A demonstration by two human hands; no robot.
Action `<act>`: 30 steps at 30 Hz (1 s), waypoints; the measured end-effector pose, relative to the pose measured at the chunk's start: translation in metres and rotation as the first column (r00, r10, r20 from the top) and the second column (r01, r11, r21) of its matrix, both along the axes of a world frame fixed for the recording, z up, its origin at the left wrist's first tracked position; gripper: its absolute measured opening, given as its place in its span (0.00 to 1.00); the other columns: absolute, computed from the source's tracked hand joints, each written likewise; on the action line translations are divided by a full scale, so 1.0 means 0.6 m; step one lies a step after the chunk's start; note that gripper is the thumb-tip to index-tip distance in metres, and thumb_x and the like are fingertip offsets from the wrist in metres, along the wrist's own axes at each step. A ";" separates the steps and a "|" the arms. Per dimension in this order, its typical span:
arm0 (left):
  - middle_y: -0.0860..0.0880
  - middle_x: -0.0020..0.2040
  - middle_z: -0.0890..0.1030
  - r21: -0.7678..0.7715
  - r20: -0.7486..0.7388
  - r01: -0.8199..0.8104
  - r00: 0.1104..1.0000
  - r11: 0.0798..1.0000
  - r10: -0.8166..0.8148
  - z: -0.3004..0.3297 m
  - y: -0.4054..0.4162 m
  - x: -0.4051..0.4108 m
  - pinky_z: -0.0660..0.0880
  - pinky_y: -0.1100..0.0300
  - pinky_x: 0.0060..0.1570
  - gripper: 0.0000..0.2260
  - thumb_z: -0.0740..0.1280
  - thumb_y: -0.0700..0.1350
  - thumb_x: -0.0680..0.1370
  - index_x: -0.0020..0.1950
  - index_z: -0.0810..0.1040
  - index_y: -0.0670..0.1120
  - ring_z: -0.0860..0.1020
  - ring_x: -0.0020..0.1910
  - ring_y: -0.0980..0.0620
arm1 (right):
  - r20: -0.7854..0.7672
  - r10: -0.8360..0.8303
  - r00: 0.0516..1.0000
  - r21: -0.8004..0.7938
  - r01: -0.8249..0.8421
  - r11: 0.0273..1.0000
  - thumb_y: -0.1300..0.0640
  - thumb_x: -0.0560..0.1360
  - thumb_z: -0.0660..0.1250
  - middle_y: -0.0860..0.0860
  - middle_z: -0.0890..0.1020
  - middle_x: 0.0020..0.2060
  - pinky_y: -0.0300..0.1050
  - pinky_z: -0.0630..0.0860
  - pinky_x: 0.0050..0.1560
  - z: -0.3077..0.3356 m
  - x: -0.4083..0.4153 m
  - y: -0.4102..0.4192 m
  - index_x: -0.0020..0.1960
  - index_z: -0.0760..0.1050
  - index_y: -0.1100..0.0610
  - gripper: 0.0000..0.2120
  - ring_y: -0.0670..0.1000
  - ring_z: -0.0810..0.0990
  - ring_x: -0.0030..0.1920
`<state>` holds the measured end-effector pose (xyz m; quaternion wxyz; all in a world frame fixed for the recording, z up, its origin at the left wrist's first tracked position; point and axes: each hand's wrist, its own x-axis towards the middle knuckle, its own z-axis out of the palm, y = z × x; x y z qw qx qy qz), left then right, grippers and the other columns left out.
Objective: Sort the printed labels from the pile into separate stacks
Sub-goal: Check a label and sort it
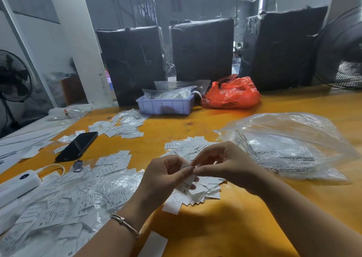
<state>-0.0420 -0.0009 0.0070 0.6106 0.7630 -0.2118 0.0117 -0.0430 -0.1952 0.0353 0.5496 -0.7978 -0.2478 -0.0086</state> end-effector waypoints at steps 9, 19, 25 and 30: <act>0.44 0.41 0.86 -0.002 -0.017 0.012 1.000 1.000 -0.012 0.006 0.000 -0.002 0.81 0.57 0.38 0.13 0.70 0.48 0.72 0.52 0.77 0.42 0.85 0.39 0.44 | 0.037 -0.050 0.998 0.003 0.050 0.999 0.63 0.69 0.75 0.54 0.84 0.35 0.39 0.80 0.41 -0.001 0.001 -0.002 0.42 0.83 0.61 0.02 0.48 0.82 0.36; 0.48 0.42 0.84 0.083 0.061 -0.049 0.997 0.995 0.044 0.009 0.005 0.000 0.80 0.57 0.43 0.03 0.70 0.43 0.75 0.43 0.82 0.44 0.82 0.44 0.52 | 0.050 -0.047 0.998 0.000 0.047 0.999 0.63 0.70 0.74 0.54 0.84 0.36 0.38 0.77 0.38 0.000 -0.002 0.003 0.41 0.82 0.60 0.02 0.47 0.80 0.36; 0.48 0.41 0.83 -0.020 0.068 -0.184 0.980 0.983 0.185 0.019 0.029 0.009 0.80 0.61 0.42 0.03 0.69 0.41 0.76 0.43 0.81 0.43 0.81 0.44 0.52 | 0.098 -0.297 0.950 0.067 0.292 0.954 0.68 0.71 0.70 0.56 0.84 0.36 0.45 0.81 0.40 -0.004 0.013 -0.011 0.49 0.80 0.61 0.08 0.56 0.82 0.37; 0.49 0.37 0.82 0.036 0.113 -0.429 0.899 0.903 0.423 0.017 0.057 0.027 0.73 0.64 0.36 0.05 0.68 0.38 0.77 0.42 0.81 0.45 0.79 0.39 0.55 | 0.300 -0.632 0.714 -0.357 0.699 0.620 0.64 0.69 0.64 0.50 0.82 0.36 0.48 0.78 0.40 -0.012 0.036 -0.047 0.37 0.79 0.54 0.08 0.53 0.80 0.39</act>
